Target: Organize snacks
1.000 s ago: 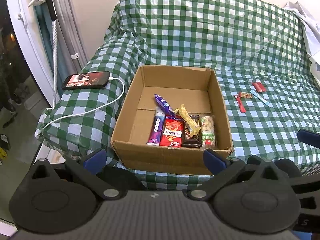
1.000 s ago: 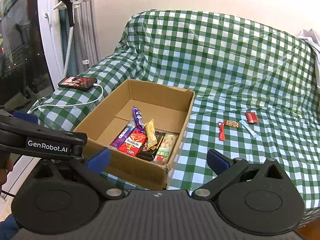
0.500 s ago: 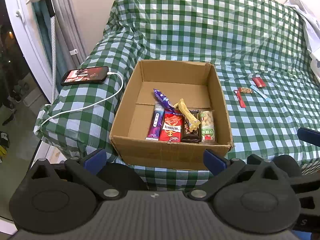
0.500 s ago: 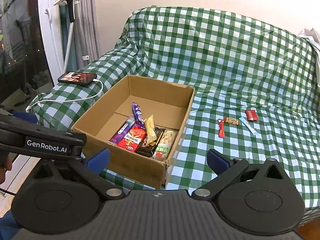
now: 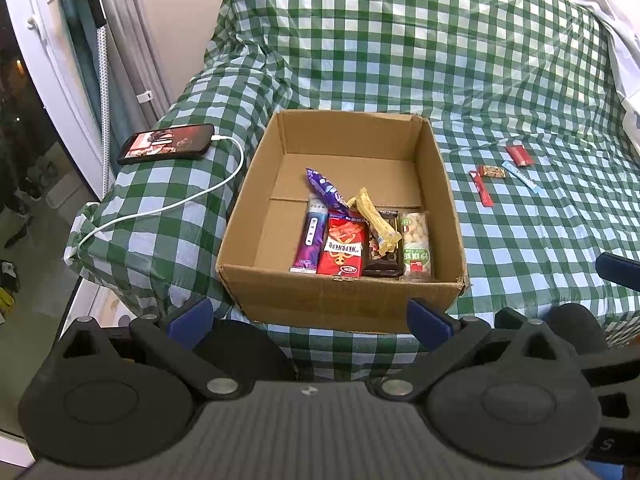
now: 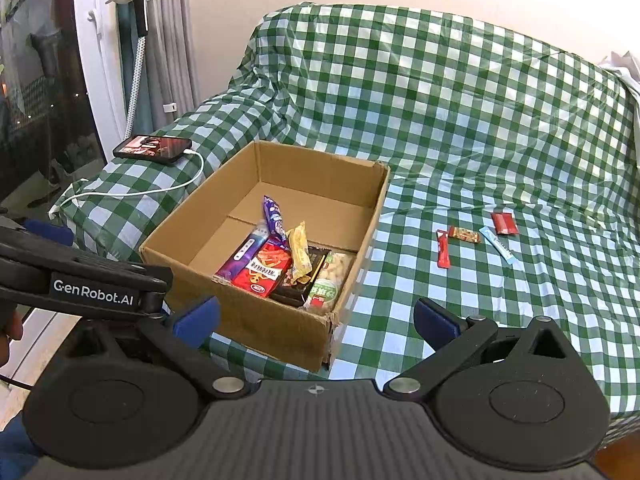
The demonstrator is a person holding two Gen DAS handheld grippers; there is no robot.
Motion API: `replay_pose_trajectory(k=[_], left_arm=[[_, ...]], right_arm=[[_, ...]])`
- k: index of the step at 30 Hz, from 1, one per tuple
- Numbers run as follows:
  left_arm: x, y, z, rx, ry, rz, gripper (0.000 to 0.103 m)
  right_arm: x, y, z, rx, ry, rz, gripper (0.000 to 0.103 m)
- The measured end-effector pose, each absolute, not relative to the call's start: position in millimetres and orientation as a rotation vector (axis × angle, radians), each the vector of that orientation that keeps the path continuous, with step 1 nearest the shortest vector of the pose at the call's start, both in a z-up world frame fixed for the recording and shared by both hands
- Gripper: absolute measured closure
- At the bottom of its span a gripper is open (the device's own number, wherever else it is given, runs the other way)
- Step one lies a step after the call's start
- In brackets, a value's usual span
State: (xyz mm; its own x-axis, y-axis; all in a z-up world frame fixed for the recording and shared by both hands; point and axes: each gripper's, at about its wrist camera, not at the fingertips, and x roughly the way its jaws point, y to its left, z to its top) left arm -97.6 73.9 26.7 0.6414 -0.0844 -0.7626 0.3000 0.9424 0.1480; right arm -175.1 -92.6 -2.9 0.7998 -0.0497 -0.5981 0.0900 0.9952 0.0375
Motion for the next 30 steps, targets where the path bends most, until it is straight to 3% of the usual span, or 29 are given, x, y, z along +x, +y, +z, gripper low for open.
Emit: replay_pose_trajectory(k=[30], left_arm=[[-85.2,66.2,1.0,0.305,0.957,-0.227,0.000]], right_arm=[[-156.8,-96.4,-24.9,0.069,0.761,-0.079,0.001]])
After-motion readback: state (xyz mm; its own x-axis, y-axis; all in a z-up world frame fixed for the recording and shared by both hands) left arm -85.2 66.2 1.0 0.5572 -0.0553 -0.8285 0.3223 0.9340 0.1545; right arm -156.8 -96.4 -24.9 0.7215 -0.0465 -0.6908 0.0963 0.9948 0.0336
